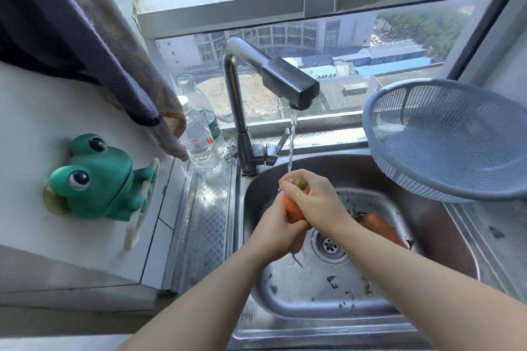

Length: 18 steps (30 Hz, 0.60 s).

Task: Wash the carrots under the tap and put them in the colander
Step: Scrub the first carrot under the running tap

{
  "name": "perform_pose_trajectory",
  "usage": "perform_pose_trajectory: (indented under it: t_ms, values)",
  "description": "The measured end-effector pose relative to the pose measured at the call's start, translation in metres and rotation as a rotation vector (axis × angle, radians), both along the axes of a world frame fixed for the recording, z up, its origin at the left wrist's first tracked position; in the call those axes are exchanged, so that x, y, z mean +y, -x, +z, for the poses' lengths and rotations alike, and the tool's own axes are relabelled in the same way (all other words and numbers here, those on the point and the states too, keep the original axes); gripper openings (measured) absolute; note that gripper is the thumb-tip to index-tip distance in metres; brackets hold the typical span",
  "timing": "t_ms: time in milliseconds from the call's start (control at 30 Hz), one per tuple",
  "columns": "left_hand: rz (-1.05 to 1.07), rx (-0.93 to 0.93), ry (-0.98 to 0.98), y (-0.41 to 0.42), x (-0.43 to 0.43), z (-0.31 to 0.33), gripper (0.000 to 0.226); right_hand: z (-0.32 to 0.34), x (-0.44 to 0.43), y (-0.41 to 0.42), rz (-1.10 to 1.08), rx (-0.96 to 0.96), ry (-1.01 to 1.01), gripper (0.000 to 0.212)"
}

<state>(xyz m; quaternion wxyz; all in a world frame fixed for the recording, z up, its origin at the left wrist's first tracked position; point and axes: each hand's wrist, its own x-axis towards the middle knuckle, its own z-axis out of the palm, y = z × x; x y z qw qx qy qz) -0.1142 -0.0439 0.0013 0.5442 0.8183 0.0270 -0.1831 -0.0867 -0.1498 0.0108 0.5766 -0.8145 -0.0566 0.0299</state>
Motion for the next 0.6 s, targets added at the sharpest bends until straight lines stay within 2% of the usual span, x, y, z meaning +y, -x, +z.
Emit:
perform_pose_trajectory:
  t_ms: [100, 200, 267, 433, 500, 600]
  values:
    - [0.087, -0.099, -0.132, 0.006, -0.006, -0.008, 0.043, -0.005, 0.007, -0.004, -0.124, 0.076, -0.076, 0.017]
    - [0.131, -0.116, -0.183, 0.009, -0.010, -0.014, 0.035, -0.006, 0.017, -0.005, -0.276, 0.268, -0.278, 0.025]
    - [0.120, -0.112, -0.193, 0.010, -0.008, -0.016, 0.037, -0.003, 0.018, -0.008, -0.295, 0.409, -0.334, 0.025]
    - [-0.038, -0.062, -0.189, 0.006, 0.009, -0.019, 0.044, 0.013, 0.000, -0.023, 0.082, 0.759, -0.448, 0.025]
    - [-0.074, -0.011, -0.083, 0.004, 0.016, -0.017, 0.044, 0.017, -0.008, -0.026, 0.222, 0.809, -0.471, 0.029]
    - [-0.109, 0.040, 0.022, 0.000, 0.024, -0.015, 0.045, 0.016, -0.015, -0.027, 0.278, 0.795, -0.576, 0.032]
